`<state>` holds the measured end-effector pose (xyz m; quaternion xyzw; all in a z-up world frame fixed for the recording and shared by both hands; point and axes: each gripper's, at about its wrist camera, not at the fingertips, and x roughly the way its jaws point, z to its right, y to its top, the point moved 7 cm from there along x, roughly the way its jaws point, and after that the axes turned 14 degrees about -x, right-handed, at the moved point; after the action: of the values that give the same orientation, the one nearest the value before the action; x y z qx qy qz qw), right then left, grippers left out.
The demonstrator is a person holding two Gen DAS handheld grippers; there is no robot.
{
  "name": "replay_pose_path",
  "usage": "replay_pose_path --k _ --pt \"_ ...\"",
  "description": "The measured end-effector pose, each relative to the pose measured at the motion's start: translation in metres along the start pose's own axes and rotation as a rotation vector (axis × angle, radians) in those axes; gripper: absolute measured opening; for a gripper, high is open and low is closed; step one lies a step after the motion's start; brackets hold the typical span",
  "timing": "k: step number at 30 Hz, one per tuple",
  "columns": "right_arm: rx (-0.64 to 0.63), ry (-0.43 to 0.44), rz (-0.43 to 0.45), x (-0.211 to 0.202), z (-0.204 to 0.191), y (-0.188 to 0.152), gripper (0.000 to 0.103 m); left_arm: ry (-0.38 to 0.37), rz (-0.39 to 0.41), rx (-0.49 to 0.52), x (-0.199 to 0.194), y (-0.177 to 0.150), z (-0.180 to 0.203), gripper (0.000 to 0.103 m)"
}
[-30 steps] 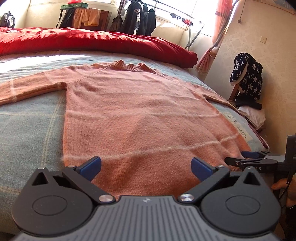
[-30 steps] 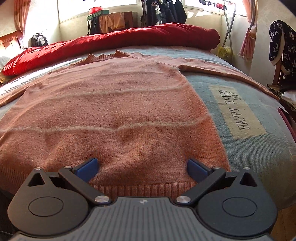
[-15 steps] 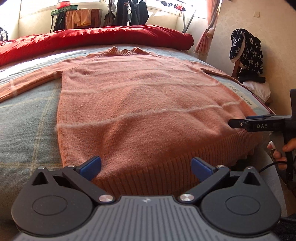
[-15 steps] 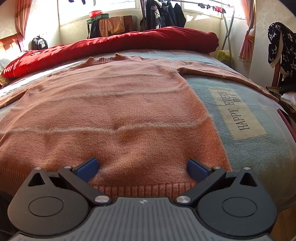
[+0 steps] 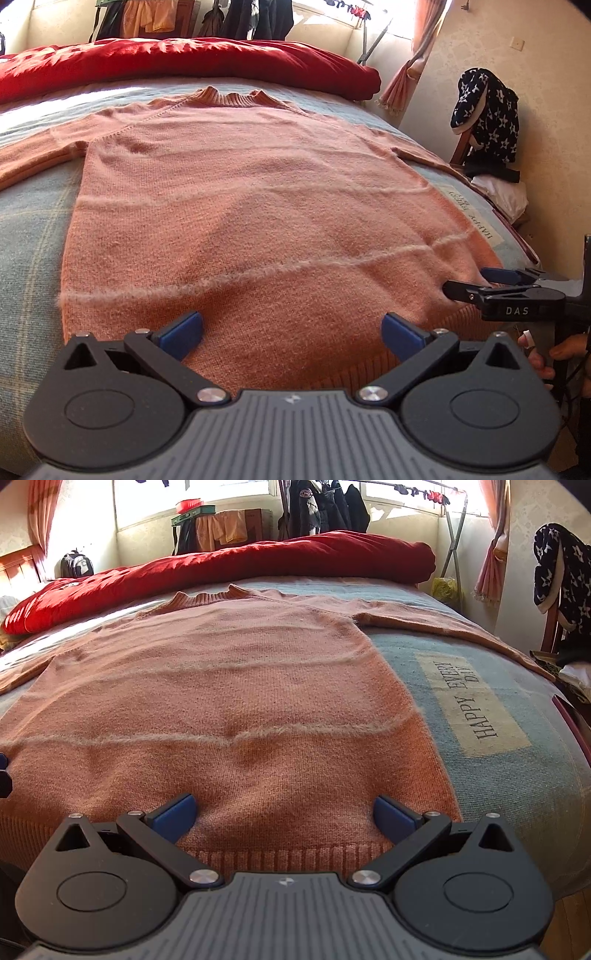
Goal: Fold clothes
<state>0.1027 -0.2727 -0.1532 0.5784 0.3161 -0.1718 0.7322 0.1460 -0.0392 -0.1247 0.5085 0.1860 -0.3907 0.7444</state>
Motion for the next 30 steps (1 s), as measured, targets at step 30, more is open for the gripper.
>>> replay_pose_path --k 30 --pt "-0.003 -0.036 -0.127 0.002 -0.002 0.011 0.103 -0.165 0.018 -0.23 0.022 0.059 -0.048 0.102"
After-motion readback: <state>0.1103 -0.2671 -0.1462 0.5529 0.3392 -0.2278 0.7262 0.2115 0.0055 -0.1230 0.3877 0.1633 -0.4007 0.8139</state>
